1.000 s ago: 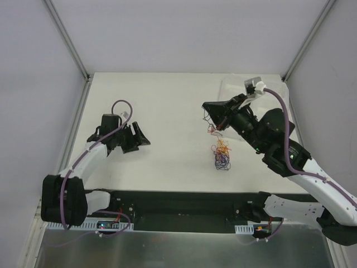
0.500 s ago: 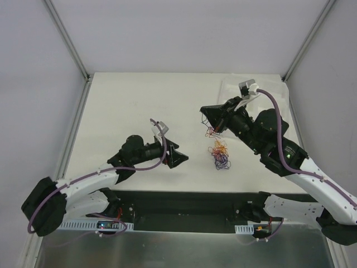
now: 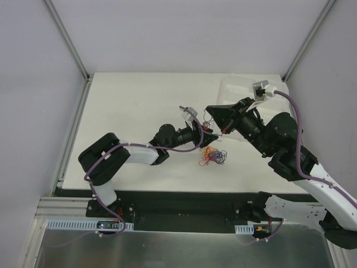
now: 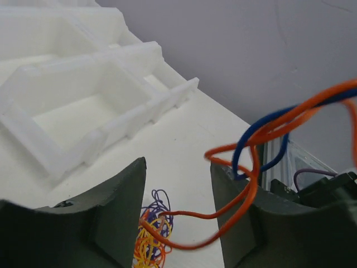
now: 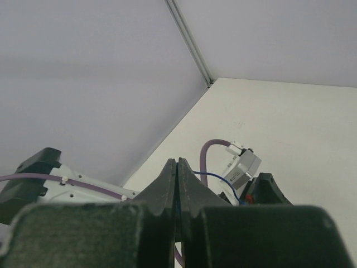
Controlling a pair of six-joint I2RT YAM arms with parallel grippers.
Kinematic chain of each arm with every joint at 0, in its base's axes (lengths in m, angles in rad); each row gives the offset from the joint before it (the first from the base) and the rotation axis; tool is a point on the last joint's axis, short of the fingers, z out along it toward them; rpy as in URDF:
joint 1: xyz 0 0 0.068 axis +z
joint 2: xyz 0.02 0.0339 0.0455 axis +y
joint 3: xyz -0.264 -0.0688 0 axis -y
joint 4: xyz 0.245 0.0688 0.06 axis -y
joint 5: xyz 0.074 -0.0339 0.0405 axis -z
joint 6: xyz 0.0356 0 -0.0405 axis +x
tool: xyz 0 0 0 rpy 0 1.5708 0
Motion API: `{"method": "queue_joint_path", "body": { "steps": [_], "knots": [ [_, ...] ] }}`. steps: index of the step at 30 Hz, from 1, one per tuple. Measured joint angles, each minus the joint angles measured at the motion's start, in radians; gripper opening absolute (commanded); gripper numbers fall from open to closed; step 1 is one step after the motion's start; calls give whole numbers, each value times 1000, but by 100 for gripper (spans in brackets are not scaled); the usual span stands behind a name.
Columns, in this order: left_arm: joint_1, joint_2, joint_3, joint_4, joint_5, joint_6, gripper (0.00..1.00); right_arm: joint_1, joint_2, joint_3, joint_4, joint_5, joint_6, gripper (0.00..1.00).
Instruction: Untangle the cables
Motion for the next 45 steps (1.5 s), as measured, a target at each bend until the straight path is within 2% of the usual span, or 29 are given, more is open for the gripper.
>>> {"method": "queue_joint_path", "body": {
  "steps": [3,4,7,11,14,19,25,34,41,45],
  "knots": [
    [0,51,25,24,-9,-29,5,0,-17,3,-3,0,9,0],
    [0,51,19,21,-16,-35,0,0,-20,6,-6,2,9,0],
    [2,-2,-38,-28,-59,-29,0,0,-35,13,-9,18,5,0],
    [34,-155,-144,-162,-83,-31,0,0,-63,15,-11,51,-16,0],
    [122,-310,-202,-340,-107,-40,0,0,-81,17,-15,82,-40,0],
    [289,-534,-209,-705,-185,-52,0,0,-109,17,-36,155,-97,0],
    [431,-714,-213,-1012,-275,-50,0,0,-150,17,-39,238,-134,0],
    [613,-748,-228,-1246,-369,-64,0,0,-167,17,-41,338,-187,0],
    [631,-748,-187,-1344,-358,-65,0,-6,-150,16,-76,399,-225,0],
    [631,-747,-153,-1347,-356,-61,0,-80,-90,17,-107,393,-238,0]
  ]
}}
